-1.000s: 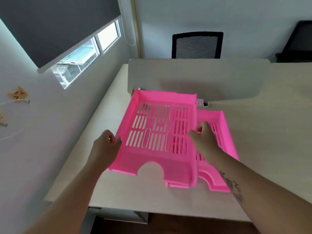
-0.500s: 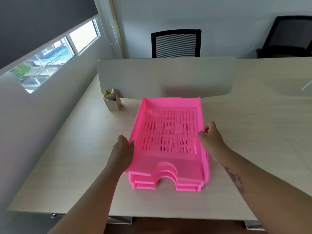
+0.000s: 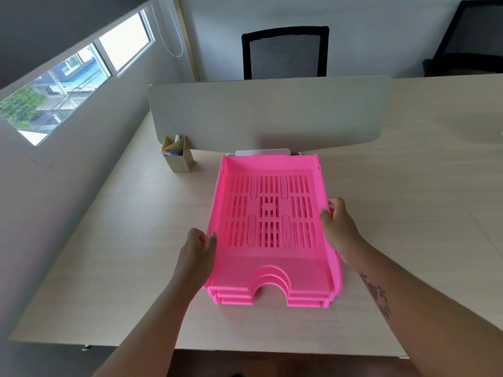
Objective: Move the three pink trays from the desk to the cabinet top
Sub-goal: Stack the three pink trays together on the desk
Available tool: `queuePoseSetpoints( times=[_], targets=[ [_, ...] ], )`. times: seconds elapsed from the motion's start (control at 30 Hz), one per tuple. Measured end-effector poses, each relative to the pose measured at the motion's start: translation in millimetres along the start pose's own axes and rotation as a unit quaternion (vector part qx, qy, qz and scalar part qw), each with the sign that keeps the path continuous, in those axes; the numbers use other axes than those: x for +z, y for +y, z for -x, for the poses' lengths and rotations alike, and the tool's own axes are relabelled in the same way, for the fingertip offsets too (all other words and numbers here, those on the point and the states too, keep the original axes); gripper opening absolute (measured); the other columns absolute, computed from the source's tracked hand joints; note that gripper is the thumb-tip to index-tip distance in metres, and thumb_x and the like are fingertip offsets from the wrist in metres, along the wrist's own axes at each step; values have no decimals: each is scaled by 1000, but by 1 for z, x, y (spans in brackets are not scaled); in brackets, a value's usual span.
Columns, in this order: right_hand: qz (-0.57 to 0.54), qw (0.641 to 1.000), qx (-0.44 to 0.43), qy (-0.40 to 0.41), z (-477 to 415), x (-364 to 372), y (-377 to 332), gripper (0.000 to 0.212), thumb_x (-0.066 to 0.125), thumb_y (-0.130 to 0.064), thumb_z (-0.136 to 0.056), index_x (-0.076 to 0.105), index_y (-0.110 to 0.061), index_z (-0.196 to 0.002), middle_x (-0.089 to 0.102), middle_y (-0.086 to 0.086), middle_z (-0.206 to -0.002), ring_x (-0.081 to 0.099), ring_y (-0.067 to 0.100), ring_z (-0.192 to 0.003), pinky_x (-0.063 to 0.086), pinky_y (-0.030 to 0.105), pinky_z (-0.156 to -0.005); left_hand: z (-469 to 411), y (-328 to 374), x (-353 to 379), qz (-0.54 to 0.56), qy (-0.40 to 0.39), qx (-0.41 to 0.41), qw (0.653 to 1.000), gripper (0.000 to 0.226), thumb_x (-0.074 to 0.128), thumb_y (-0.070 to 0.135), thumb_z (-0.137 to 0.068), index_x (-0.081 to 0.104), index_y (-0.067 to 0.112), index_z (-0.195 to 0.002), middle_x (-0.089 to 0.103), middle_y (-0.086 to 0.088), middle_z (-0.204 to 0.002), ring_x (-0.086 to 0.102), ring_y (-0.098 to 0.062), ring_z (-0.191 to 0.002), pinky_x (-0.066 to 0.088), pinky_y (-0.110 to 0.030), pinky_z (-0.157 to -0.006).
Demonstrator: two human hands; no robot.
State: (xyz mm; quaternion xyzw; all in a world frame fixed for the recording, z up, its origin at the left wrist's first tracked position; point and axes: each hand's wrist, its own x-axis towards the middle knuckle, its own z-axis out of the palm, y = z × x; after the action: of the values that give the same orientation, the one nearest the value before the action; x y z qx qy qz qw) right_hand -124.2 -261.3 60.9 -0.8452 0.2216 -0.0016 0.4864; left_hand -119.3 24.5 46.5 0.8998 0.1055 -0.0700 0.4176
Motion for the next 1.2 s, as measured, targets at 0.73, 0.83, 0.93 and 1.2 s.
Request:
queuePoseSetpoints(
  times=[0.73, 0.83, 0.93, 1.2],
  targets=[
    [-128, 985, 108, -30, 28, 8, 15, 29, 43, -29, -93, 66, -11, -95, 69, 13, -94, 64, 28, -84, 51, 37, -74, 12, 4, -3, 323, -187, -96, 923, 56, 25, 52, -102, 69, 21, -113, 70, -16, -118, 69, -31, -102, 55, -51, -88],
    [-181, 973, 125, -68, 30, 5, 16, 34, 41, -41, -95, 68, -20, -89, 69, 7, -94, 64, 23, -83, 50, 35, -74, 12, 2, -6, 337, -221, -67, 913, 62, 20, 53, -102, 63, 17, -127, 65, -18, -126, 63, -37, -114, 48, -62, -95],
    [-230, 954, 154, -117, 30, 2, 27, 47, 38, -55, -93, 65, -17, -106, 68, 3, -103, 65, 24, -92, 49, 46, -89, 15, -6, -8, 354, -270, -30, 895, 61, 20, 55, -102, 60, 20, -131, 64, -16, -128, 62, -37, -116, 51, -61, -92],
    [-246, 953, 147, -95, 52, 0, 20, 73, 27, -70, -89, 57, -16, -128, 65, 17, -120, 63, 36, -111, 47, 56, -96, 15, -28, -10, 335, -248, -39, 908, 78, 11, 69, -94, 62, 21, -129, 66, -14, -126, 59, -34, -120, 38, -62, -105]
  ],
)
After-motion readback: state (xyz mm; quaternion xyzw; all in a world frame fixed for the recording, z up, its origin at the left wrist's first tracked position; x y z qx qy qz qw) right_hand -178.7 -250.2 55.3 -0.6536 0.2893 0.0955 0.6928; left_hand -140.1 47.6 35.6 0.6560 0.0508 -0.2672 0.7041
